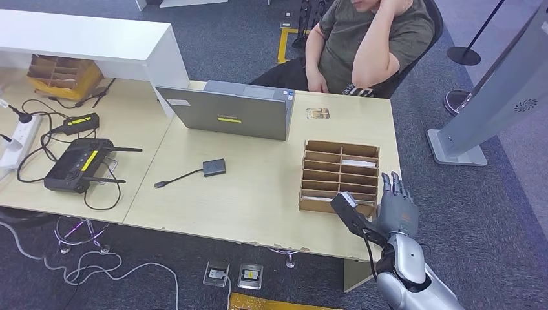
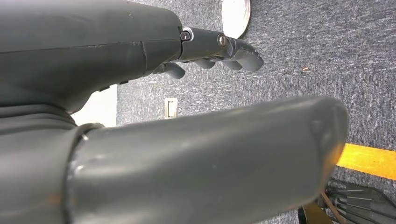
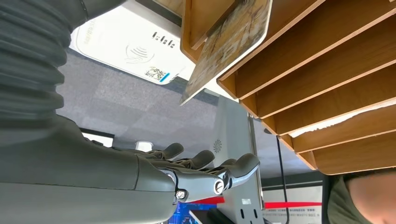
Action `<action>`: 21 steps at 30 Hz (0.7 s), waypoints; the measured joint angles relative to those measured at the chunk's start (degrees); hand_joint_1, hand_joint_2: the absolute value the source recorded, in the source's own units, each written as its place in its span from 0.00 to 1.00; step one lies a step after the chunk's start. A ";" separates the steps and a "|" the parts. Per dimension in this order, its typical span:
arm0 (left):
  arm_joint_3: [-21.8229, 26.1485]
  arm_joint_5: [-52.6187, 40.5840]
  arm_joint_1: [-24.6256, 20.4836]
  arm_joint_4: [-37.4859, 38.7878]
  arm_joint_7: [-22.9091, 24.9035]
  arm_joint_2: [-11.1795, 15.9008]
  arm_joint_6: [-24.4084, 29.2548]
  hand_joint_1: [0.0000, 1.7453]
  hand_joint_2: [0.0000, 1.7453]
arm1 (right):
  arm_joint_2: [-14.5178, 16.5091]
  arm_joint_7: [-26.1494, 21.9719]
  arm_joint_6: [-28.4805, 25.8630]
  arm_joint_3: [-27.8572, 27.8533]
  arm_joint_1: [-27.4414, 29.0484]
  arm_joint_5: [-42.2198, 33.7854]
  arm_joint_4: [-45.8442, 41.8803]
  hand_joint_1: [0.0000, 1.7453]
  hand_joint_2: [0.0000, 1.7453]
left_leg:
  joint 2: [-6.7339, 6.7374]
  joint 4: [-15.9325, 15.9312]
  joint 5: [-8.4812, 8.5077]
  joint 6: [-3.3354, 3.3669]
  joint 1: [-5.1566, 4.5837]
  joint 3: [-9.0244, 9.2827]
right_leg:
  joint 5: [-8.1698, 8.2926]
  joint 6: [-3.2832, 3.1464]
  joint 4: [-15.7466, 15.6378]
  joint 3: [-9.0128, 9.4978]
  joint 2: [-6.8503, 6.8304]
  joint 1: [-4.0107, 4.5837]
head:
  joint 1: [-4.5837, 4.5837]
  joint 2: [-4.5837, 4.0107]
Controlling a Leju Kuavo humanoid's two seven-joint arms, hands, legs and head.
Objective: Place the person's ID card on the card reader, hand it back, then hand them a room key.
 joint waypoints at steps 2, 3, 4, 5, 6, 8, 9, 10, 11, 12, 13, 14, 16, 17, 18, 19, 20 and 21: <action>0.00 -0.02 0.00 0.00 0.00 0.00 -0.02 0.00 0.00 | 0.06 -0.07 0.02 0.04 -0.02 0.00 0.00 0.00 1.00 | 0.00 0.00 0.00 0.00 0.00 0.00 | 0.00 0.00 0.00 0.00 0.00 0.00 | 0.01 0.00; 0.00 -0.04 -0.01 0.00 0.00 0.00 -0.03 0.00 0.00 | 0.09 -0.11 0.03 0.07 -0.03 0.00 0.00 0.00 1.00 | 0.00 0.00 0.00 0.00 0.00 0.00 | 0.00 0.00 0.00 0.00 0.00 0.00 | 0.00 0.00; -0.01 -0.05 -0.02 0.00 0.00 0.00 -0.03 0.00 0.00 | 0.11 -0.15 0.04 0.09 -0.04 0.00 0.00 0.00 1.00 | 0.00 0.00 0.00 0.00 0.00 0.00 | 0.00 0.00 0.00 0.00 0.00 0.00 | 0.00 0.00; -0.01 -0.06 -0.03 0.00 0.00 0.00 -0.03 0.00 0.00 | 0.12 -0.17 0.06 0.11 -0.06 0.00 0.00 0.00 1.00 | 0.00 0.00 0.00 0.00 0.00 0.00 | 0.00 0.00 0.00 0.00 0.00 0.00 | 0.00 0.00; -0.02 -0.06 -0.03 0.00 0.00 0.00 -0.03 0.00 0.00 | 0.13 -0.20 0.08 0.14 -0.07 -0.01 0.00 0.00 1.00 | 0.00 0.00 0.00 0.00 0.00 0.00 | 0.00 0.00 0.00 0.00 0.00 0.00 | 0.00 0.00; -0.02 -0.05 -0.04 0.00 0.00 0.00 -0.04 0.00 0.00 | 0.13 -0.26 0.17 0.18 -0.10 -0.05 0.00 0.00 1.00 | 0.00 0.00 0.00 0.00 0.00 0.00 | 0.00 0.00 0.00 0.00 0.00 0.00 | 0.01 0.00; -0.02 -0.04 -0.04 0.00 0.00 0.00 -0.04 0.00 0.00 | 0.13 -0.30 0.22 0.21 -0.11 -0.10 0.00 0.00 1.00 | 0.00 0.00 0.00 0.00 0.00 0.00 | 0.00 0.00 0.00 0.00 0.00 0.00 | 0.01 0.00; -0.02 -0.03 -0.04 0.00 0.00 0.00 -0.05 0.00 0.00 | 0.13 -0.35 0.27 0.25 -0.12 -0.19 0.00 0.00 1.00 | 0.00 0.00 0.00 0.00 0.00 0.00 | 0.00 0.00 0.00 0.00 0.00 0.00 | 0.01 0.00; -0.02 -0.01 -0.04 0.00 0.00 0.00 -0.04 0.00 0.00 | 0.13 -0.41 0.32 0.30 -0.12 -0.29 0.00 0.00 1.00 | 0.00 0.00 0.00 0.00 0.00 0.00 | 0.00 0.00 0.00 0.00 0.00 0.00 | 0.01 0.00; -0.02 0.01 -0.04 0.00 0.00 0.00 -0.04 0.00 0.00 | 0.13 -0.51 0.35 0.38 -0.12 -0.39 0.00 0.00 1.00 | 0.00 0.00 0.00 0.00 0.00 0.00 | 0.00 0.00 0.00 0.00 0.00 0.00 | 0.01 0.00; -0.02 0.02 -0.04 0.00 0.00 0.00 -0.03 0.00 0.00 | 0.13 -0.68 0.39 0.46 -0.12 -0.45 0.00 0.00 1.00 | 0.00 0.00 0.00 0.00 0.00 0.00 | 0.00 0.00 0.00 0.00 0.00 0.00 | 0.01 0.00; -0.02 0.04 -0.04 0.00 0.00 0.00 -0.03 0.00 0.00 | 0.13 -0.90 0.43 0.54 -0.12 -0.48 0.00 0.00 1.00 | 0.00 0.00 0.00 0.00 0.00 0.00 | 0.00 0.00 0.00 0.00 0.00 0.00 | 0.00 0.00; -0.02 0.08 -0.04 0.00 0.00 0.01 -0.03 0.00 0.00 | 0.13 -1.48 0.51 0.67 -0.11 -0.49 -0.01 0.00 1.00 | 0.00 0.00 0.00 0.00 0.00 0.00 | 0.00 0.00 0.00 0.00 0.00 0.00 | 0.00 0.00; -0.02 0.09 -0.04 0.00 0.00 0.02 -0.03 0.00 0.00 | 0.13 -1.72 0.63 0.73 -0.11 -0.50 -0.02 0.00 1.00 | 0.00 0.00 0.00 0.00 0.00 0.00 | 0.00 0.00 0.00 0.00 0.00 0.00 | 0.00 0.00; -0.02 0.11 -0.04 0.00 0.00 0.02 -0.04 0.00 0.00 | 0.13 -1.92 0.81 0.80 -0.11 -0.50 -0.03 0.00 1.00 | 0.00 0.00 0.00 0.00 0.00 0.00 | 0.00 0.00 0.00 0.00 0.00 0.00 | 0.01 0.00; -0.02 0.14 -0.04 0.00 0.00 0.03 -0.04 0.00 0.00 | 0.13 -2.08 1.03 0.88 -0.11 -0.49 -0.06 0.00 1.00 | 0.00 0.00 0.00 0.00 0.00 0.00 | 0.00 0.00 0.00 0.00 0.00 0.00 | 0.00 0.00; -0.02 0.16 -0.04 0.00 0.00 0.03 -0.05 0.00 0.00 | 0.14 -2.16 1.20 0.96 -0.10 -0.49 -0.10 0.00 1.00 | 0.00 0.00 0.00 0.00 0.00 0.00 | 0.00 0.00 0.00 0.00 0.00 0.00 | 0.00 0.00; -0.02 0.18 -0.04 0.00 0.00 0.04 -0.05 0.00 0.00 | 0.14 -2.22 1.32 1.01 -0.10 -0.48 -0.15 0.00 1.00 | 0.00 0.00 0.00 0.00 0.00 0.00 | 0.00 0.00 0.00 0.00 0.00 0.00 | 0.00 0.00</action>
